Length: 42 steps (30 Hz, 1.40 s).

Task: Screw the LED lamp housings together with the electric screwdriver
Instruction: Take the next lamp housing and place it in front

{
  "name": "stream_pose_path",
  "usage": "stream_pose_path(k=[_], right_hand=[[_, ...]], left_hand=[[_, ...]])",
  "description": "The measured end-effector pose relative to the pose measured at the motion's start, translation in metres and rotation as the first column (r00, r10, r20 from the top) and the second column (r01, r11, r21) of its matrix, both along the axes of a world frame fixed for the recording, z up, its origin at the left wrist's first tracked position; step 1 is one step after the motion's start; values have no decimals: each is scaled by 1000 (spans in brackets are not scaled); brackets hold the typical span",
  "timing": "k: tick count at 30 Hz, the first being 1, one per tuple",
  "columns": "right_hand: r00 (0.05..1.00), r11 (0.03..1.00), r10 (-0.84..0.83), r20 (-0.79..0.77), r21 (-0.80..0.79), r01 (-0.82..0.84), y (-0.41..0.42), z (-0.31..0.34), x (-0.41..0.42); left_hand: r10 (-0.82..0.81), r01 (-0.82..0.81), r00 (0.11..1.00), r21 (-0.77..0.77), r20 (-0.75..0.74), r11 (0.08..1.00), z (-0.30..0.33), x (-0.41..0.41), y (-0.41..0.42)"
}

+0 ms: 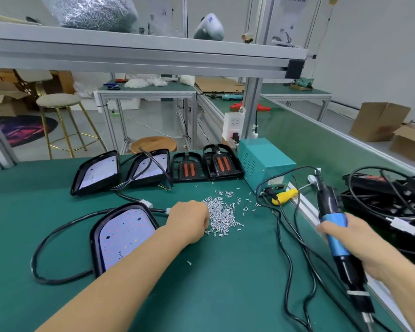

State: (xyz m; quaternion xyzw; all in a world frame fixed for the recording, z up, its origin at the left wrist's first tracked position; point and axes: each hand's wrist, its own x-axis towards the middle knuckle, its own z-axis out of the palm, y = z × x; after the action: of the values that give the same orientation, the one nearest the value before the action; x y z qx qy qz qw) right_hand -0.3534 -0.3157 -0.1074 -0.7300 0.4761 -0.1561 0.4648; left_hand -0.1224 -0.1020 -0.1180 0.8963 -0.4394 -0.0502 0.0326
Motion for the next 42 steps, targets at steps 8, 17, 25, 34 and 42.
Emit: stream_pose_path(k=[8,17,25,34,42], right_hand=[[824,918,101,-557,-268,-294,20,-3,19],[634,685,-118,-764,-525,-505,26,15,44],[789,242,258,-558,-753,-612,30,6,209],[731,88,189,-656,-730,-678,21,-34,278],[719,31,276,-638,-742,-670,15,-23,261]], left_hand=[[177,-177,984,-274,-22,945,33,41,-10],[120,-121,991,-20,-53,992,35,60,-40],[377,-367,921,-549,-100,751,40,53,64],[711,-816,570,-389,-412,428,-17,61,179],[712,-782,621,-318,-326,537,-23,55,164]])
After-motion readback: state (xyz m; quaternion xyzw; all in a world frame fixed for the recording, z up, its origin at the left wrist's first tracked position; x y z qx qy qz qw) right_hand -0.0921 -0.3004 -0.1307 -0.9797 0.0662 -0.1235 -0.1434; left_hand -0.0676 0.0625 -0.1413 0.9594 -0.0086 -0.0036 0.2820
